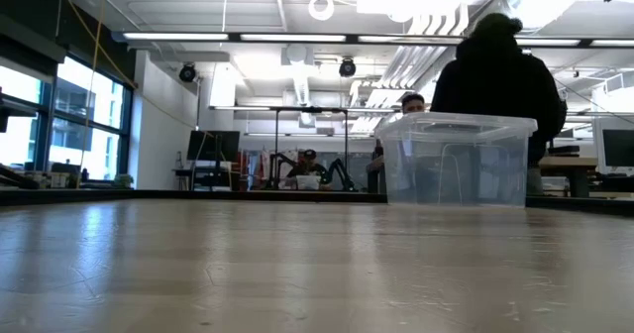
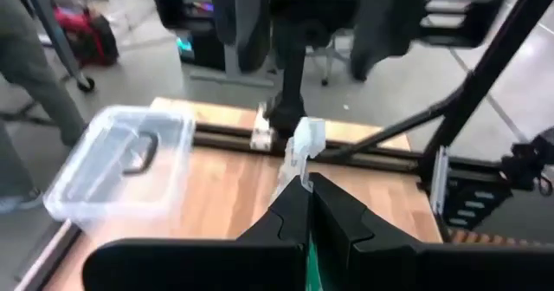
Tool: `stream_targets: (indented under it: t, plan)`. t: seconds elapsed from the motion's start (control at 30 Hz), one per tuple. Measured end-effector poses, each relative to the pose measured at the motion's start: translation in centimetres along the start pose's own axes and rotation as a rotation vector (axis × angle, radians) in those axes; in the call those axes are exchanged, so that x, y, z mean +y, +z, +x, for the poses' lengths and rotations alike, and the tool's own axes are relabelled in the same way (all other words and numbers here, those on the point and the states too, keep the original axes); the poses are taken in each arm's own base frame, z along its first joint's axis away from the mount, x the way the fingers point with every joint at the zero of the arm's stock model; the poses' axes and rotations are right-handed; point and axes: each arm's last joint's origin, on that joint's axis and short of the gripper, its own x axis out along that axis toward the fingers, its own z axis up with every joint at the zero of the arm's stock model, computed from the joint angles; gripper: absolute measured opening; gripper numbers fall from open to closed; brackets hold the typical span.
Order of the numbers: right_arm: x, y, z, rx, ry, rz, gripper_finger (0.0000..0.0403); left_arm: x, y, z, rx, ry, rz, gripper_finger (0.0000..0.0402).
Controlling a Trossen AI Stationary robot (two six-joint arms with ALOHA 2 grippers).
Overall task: Roll bandage
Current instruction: Close the transparent zip bag
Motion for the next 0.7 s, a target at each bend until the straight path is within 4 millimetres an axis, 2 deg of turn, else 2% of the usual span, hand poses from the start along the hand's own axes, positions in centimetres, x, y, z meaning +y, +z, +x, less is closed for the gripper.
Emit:
stream_targets:
  t: [0.13,0.27,0.57,0.7]
  plan:
    - [0.4,-0.7,1.5,-0.017,-0.005,-0.026,0.0153,0.0,-0.4,0.2,0.041,-0.005,-0.011,0.0]
    - [0.4,-1.0,1.7,-0.001,-0.014,-0.017,0.0142,0.0,-0.6,0.3,0.063,-0.005,-0.024,0.0]
    - [0.4,-1.3,1.9,0.018,-0.003,-0.011,0.0042,-0.1,-0.7,0.3,0.07,-0.024,-0.041,0.0]
    - [0.4,-2.2,2.3,0.094,0.012,-0.012,0.0005,-0.1,-0.8,0.4,0.078,-0.023,-0.041,0.0]
